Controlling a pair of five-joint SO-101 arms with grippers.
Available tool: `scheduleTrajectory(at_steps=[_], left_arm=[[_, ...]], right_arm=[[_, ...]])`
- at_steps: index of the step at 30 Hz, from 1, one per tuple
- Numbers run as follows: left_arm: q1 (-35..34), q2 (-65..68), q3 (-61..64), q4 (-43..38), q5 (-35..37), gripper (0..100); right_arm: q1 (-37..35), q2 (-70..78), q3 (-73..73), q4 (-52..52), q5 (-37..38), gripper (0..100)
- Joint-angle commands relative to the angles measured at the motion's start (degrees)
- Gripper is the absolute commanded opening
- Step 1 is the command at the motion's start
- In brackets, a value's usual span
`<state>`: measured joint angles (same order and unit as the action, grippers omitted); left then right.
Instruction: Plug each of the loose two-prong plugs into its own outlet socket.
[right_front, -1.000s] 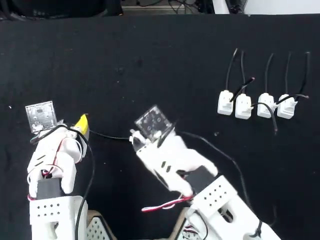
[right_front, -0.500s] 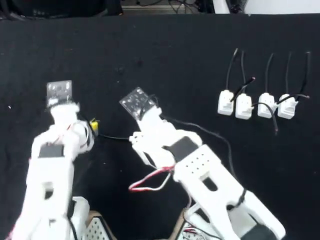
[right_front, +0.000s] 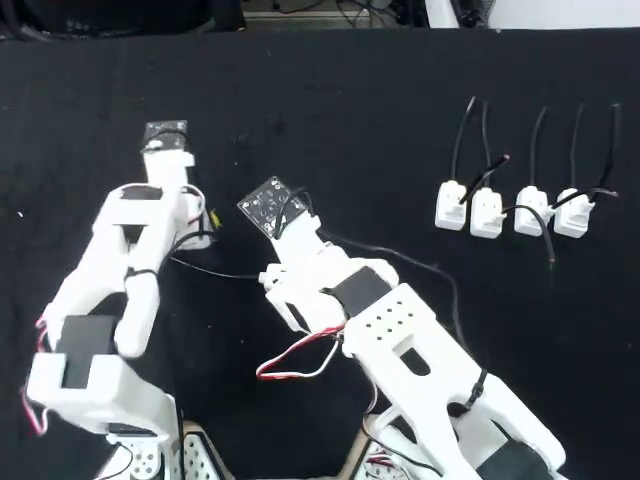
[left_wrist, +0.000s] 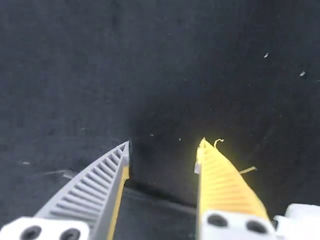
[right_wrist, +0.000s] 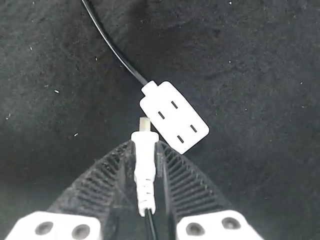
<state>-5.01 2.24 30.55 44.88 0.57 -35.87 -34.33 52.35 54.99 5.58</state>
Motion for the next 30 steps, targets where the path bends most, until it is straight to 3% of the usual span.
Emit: scheduleTrajectory(at_steps=[1, 5, 16, 21, 30], left_arm=[[1.7, 0.5, -4.2, 6.0, -0.6, 22], [0.8, -0.1, -3.9, 13.2, -1.1, 22], [-4.6, -0.4, -0.4, 18.7, -4.3, 22], [-4.4, -0.5, -0.3, 23.2, -4.3, 22], [-4.5, -16.8, 11.4, 22.6, -5.2, 22]], right_arm=[[1.0, 0.7, -1.1, 0.1, 0.0, 1.1], [1.0, 0.7, -0.5, -0.5, 0.5, 1.1], [1.1, 7.4, -1.2, -3.0, 1.6, 1.0], [4.9, 8.0, -1.6, -3.3, 1.7, 1.0], [6.6, 8.4, -2.8, -3.3, 3.1, 1.0]])
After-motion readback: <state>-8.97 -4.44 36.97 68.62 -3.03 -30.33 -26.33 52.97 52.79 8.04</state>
